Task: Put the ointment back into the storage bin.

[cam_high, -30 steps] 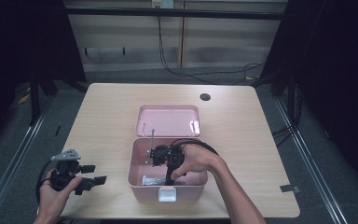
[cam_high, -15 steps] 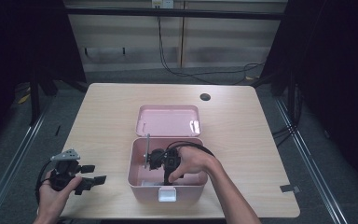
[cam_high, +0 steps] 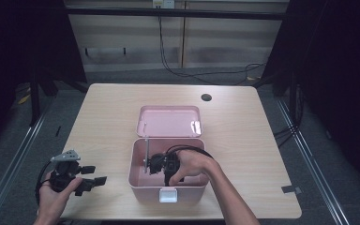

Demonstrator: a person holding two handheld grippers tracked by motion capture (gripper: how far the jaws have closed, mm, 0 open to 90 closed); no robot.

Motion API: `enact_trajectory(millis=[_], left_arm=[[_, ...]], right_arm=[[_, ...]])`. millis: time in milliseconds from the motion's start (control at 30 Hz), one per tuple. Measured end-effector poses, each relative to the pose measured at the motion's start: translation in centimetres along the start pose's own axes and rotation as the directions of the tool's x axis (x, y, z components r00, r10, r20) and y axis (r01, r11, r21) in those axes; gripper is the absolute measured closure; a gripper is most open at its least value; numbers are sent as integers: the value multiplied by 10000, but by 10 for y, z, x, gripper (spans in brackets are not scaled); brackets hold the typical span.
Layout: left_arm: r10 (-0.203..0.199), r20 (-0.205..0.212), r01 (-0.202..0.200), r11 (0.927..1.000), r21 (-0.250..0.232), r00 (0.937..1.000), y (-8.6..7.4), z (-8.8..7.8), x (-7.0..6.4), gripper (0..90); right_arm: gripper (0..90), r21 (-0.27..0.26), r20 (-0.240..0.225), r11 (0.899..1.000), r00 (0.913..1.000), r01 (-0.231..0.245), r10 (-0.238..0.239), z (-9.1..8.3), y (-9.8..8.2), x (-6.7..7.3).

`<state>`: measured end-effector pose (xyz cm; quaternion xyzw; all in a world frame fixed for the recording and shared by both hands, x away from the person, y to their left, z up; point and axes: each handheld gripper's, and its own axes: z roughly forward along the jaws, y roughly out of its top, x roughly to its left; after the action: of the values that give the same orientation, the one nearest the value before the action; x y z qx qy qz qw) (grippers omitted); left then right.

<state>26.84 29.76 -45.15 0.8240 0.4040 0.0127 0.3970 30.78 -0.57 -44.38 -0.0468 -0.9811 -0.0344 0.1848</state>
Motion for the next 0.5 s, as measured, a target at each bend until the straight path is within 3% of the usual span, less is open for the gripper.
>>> enact_trajectory(millis=[233,500], left_arm=[[25,-8,-25,10000,29,10000,0,0,1,257],[-10,-7,10,10000,-20,10000,0,-1,1,257]], right_arm=[[718,304,-247,9995,9996,126,-118,6,0,-2],[715,364,-205,9993,9998,61,-53,8,1,-3]])
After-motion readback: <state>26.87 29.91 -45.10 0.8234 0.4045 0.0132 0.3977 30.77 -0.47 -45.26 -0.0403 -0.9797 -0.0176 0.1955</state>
